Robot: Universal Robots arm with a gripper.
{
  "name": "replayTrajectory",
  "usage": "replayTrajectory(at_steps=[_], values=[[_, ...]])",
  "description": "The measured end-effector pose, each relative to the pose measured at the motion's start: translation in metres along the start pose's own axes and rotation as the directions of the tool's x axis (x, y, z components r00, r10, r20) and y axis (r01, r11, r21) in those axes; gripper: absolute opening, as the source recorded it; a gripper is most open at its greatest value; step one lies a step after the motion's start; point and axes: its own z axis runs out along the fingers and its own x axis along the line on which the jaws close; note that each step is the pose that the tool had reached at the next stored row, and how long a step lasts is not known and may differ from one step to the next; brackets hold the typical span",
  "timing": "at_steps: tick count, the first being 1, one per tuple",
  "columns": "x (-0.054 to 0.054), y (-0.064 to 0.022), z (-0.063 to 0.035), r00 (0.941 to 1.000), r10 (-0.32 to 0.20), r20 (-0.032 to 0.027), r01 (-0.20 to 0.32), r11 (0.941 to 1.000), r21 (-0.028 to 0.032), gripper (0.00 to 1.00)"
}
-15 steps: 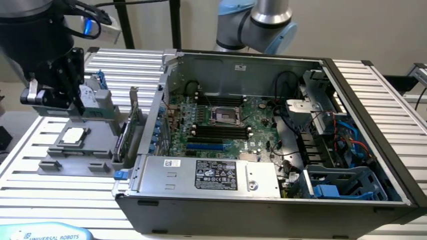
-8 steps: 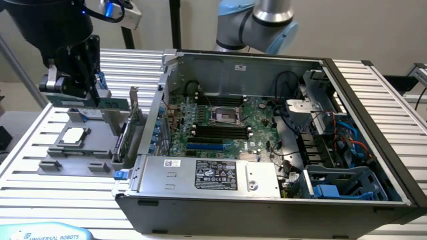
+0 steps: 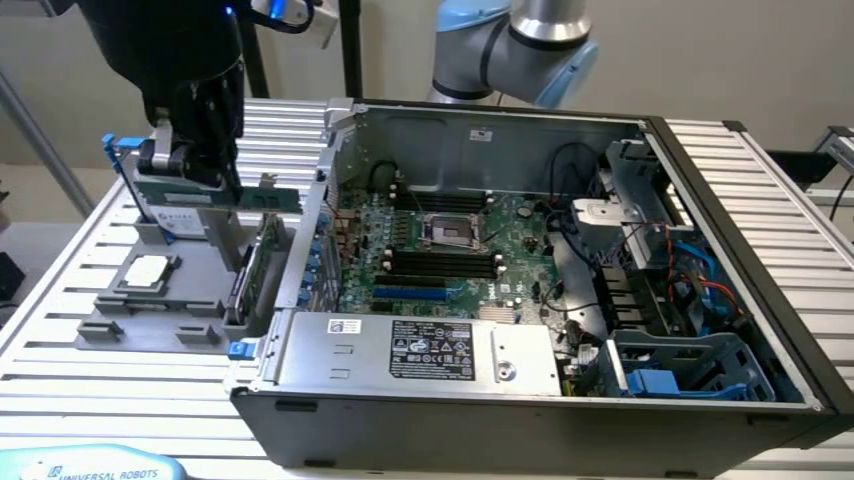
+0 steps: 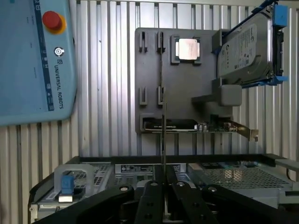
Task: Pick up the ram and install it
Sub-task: 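Pick up the ram and move it above insertion slot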
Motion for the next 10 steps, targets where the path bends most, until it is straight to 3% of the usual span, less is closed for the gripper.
replayTrajectory(at_steps=[10], values=[[-0.001, -0.0457, -0.0026, 1.0, 0.0, 0.0083, 0.0, 1.0, -0.0007, 0.13]])
